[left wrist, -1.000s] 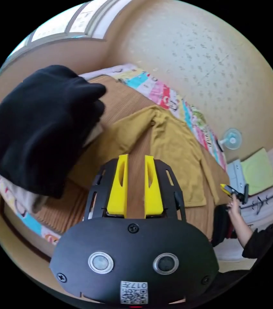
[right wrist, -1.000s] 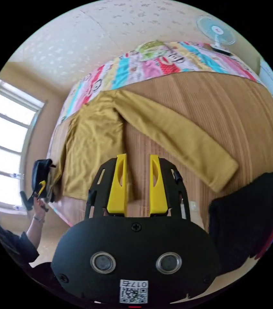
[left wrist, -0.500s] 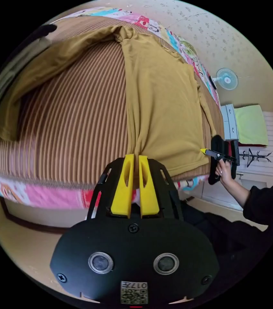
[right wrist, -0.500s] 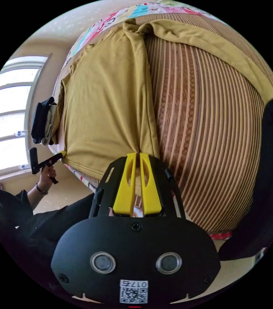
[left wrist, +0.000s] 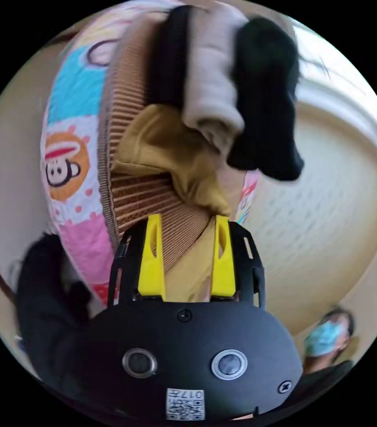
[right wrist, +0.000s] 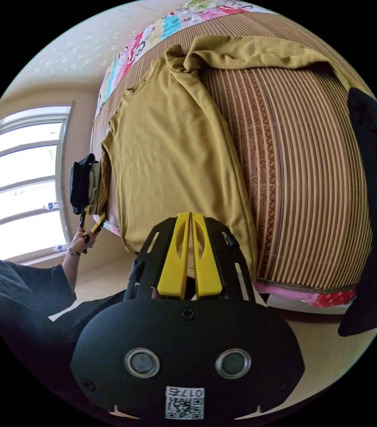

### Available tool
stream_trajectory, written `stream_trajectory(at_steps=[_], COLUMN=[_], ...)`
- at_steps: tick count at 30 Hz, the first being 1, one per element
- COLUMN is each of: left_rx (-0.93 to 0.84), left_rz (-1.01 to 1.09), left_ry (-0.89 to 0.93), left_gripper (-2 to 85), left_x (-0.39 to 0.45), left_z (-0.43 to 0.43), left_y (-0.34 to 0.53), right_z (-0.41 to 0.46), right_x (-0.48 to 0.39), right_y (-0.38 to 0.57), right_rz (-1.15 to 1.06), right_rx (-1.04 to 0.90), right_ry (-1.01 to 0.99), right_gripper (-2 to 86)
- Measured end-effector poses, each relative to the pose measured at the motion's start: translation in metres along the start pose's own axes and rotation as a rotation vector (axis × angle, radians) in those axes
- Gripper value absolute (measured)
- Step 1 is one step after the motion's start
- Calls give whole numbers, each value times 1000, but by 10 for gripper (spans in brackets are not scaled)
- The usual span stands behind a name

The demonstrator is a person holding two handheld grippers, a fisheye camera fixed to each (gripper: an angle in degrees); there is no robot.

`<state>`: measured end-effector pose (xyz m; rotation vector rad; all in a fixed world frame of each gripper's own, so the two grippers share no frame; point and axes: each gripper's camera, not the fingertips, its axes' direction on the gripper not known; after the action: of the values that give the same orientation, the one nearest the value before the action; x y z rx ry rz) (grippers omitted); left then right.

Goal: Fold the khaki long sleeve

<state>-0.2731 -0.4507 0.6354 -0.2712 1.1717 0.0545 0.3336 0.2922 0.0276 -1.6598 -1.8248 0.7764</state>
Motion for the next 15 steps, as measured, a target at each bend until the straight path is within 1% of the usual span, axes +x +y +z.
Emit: stream_trajectory(at_steps=[1,2,3,5,6,7,9,11,12,13,14,15], left_rx=[70,132,162,282,299,314,269,116,88,83,145,194], left_rz=[-89,-133,-143,-117,-102,-49,102,407,464,573,695,756], left_ry=[114,191,211,187,172,150,93,-97,-146,-219,-267,-285], left_gripper=[162,159,156,98,78,37,33,33,34,34,33,32], left_x=[-16,-25,-29,-35,-34,-25,3,63,78,110,145,162], left_z=[0,2,3,3,3,3,6,23,26,24,14,6], left_y=[-5,-11,-15,-26,-26,-20,-4,41,54,80,103,113], right_z=[-1,-3,-4,-5,-5,-5,-8,-11,-11,-11,-11,-11], right_x=[-1,-3,-5,-6,-6,-6,-5,-4,-2,-1,2,4], right_y=[-2,-5,-7,-9,-10,-11,-11,-9,-8,-8,-7,-6], right_rz=[-4,-10,-18,-29,-31,-30,-29,-35,-35,-31,-20,-9], right_rx=[2,3,4,-2,-8,-12,-8,5,10,11,11,18], right_ry=[-1,0,-1,-8,-11,-11,-13,-25,-31,-33,-40,-52], right_gripper=[8,7,7,7,7,7,7,6,6,6,6,6])
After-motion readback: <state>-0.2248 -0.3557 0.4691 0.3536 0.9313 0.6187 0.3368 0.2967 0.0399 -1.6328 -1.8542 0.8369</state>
